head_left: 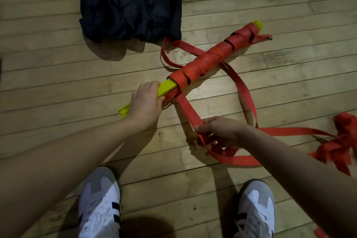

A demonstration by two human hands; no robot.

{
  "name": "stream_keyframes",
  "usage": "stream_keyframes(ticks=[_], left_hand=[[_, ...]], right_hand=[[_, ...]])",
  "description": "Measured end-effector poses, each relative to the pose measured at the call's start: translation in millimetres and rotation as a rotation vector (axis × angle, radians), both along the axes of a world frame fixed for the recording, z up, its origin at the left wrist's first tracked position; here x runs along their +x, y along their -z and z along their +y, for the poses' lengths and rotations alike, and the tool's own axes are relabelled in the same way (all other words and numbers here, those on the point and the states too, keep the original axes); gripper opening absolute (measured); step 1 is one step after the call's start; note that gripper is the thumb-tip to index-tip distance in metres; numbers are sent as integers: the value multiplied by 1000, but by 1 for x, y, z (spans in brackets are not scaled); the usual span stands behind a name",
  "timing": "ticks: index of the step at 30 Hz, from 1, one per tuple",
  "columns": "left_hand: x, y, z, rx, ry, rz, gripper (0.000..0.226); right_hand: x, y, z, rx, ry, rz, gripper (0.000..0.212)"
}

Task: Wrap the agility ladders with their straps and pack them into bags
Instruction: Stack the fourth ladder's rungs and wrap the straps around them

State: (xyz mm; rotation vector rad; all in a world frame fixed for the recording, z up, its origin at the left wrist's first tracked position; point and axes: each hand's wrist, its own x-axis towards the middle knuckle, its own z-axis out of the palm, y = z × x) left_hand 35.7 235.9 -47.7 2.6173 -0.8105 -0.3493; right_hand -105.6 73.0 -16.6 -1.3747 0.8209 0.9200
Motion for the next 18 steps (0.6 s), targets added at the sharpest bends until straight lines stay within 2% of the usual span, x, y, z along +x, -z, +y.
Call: stream_keyframes(ticks=[4, 8, 12, 14, 16, 18], left_hand=[[-2, 1, -8, 225, 59, -165, 33], [-10, 8, -6, 356, 169, -173, 41], [-18, 14, 2, 324, 302, -165, 40], [-25, 18, 9, 235, 337, -123, 36], [-36, 19, 13, 169, 307, -42, 34], [-40, 18, 12, 153, 242, -2, 45]], right_hand=[[10, -2, 2, -32, 85, -134, 15], [15, -3, 7, -26, 109, -167, 12], [14, -2, 12, -28, 191, -178, 12], [12, -3, 12, -50, 206, -164, 13], [9, -2, 10, -70, 200, -146, 17], [6, -1, 8, -73, 191, -144, 19]])
